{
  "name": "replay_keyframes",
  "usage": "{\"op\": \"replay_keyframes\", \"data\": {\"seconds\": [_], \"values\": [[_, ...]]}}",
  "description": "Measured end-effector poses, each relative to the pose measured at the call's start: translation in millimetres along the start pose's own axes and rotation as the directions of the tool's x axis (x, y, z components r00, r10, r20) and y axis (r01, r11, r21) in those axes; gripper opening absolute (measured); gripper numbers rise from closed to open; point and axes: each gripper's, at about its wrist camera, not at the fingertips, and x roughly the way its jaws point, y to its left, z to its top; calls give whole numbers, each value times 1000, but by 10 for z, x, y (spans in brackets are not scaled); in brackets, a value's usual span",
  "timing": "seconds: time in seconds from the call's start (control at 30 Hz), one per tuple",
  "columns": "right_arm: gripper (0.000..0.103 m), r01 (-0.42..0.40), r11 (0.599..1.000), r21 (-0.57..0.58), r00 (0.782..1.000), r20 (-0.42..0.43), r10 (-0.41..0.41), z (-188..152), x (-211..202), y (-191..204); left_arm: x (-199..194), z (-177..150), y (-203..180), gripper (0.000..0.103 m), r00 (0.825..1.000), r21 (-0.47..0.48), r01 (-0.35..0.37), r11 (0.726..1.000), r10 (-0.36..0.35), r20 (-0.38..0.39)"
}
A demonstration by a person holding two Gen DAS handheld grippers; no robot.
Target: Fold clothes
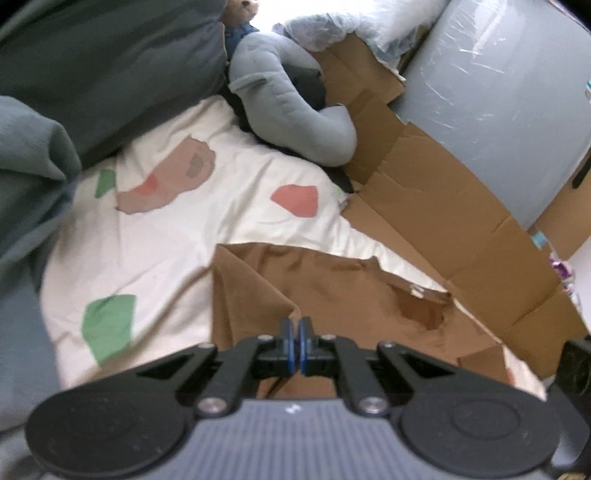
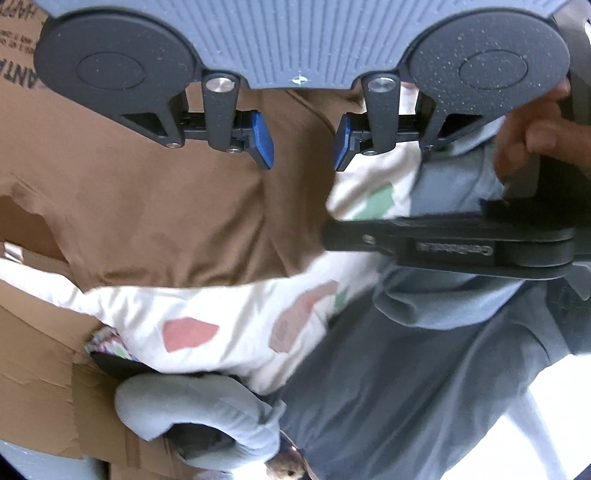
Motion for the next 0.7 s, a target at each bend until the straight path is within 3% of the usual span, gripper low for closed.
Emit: {"op": "replay_keyframes", "data": {"seconds": [0.17, 0.33, 0.37, 0.4, 0.47, 0.57, 0.7], "values": [[43, -5, 1000, 26, 999, 38, 4, 77, 39, -5, 107, 18, -35, 3, 998, -58, 49, 997, -51, -35], [42, 44, 998, 38, 998, 41, -45, 121, 132, -87, 201, 30, -77, 3, 993, -96, 94, 991, -100, -57], [38, 51, 998, 39, 998, 40, -52, 128, 149, -114, 217, 41, -96, 3, 992, -96, 101, 990, -107, -60], [20, 55, 998, 41, 998, 36, -57, 132, 166, -146, 227, 51, -115, 3, 992, -92, 107, 990, -113, -63], [2, 76, 997, 33, 997, 26, -76, 135, 189, -199, 251, 74, -153, 4, 990, -81, 111, 991, -117, -73], [1, 103, 994, 34, 995, 7, -103, 144, 207, -295, 282, 110, -132, 12, 993, -93, 97, 991, -103, -65], [1, 113, 993, 36, 994, 1, -113, 180, 199, -389, 323, 206, -71, 15, 997, -79, 43, 996, -47, -54]]}}
